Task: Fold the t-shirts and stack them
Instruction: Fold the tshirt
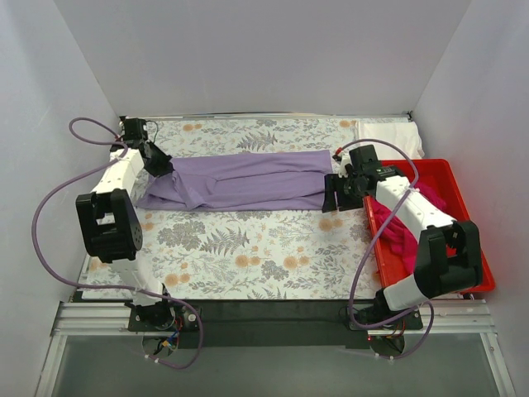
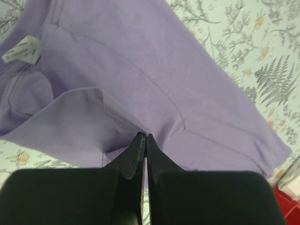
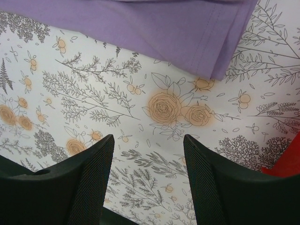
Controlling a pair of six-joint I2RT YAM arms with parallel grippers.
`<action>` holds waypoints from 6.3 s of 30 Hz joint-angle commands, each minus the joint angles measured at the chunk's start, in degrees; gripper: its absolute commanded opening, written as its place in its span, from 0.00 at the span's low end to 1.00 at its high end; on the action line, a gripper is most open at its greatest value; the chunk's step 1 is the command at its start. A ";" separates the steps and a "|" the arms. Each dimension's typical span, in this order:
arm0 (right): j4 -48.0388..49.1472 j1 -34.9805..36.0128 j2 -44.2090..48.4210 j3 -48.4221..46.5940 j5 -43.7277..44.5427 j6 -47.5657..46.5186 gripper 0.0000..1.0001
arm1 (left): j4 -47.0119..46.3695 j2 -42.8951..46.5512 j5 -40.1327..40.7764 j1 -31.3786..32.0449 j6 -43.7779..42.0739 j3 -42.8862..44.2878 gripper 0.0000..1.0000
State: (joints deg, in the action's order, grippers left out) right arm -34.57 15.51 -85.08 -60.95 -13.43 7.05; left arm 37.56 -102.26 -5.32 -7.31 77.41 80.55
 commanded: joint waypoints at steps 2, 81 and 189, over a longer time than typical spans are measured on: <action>-0.24 0.22 2.72 1.09 0.69 -0.63 0.57 | -3.45 -0.48 -2.94 0.28 2.22 4.26 0.00; 14.53 0.14 -21.53 -11.12 0.51 4.20 0.29 | -17.43 5.94 11.03 32.53 -2.70 -18.33 0.29; -0.24 -4.08 3.86 3.38 -0.63 4.11 0.51 | -4.60 16.66 6.57 4.66 8.18 -16.83 0.58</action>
State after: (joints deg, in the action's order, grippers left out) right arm -35.53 11.64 -82.08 -57.52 -12.51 11.75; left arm 32.56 -86.30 8.38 -6.55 81.12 62.70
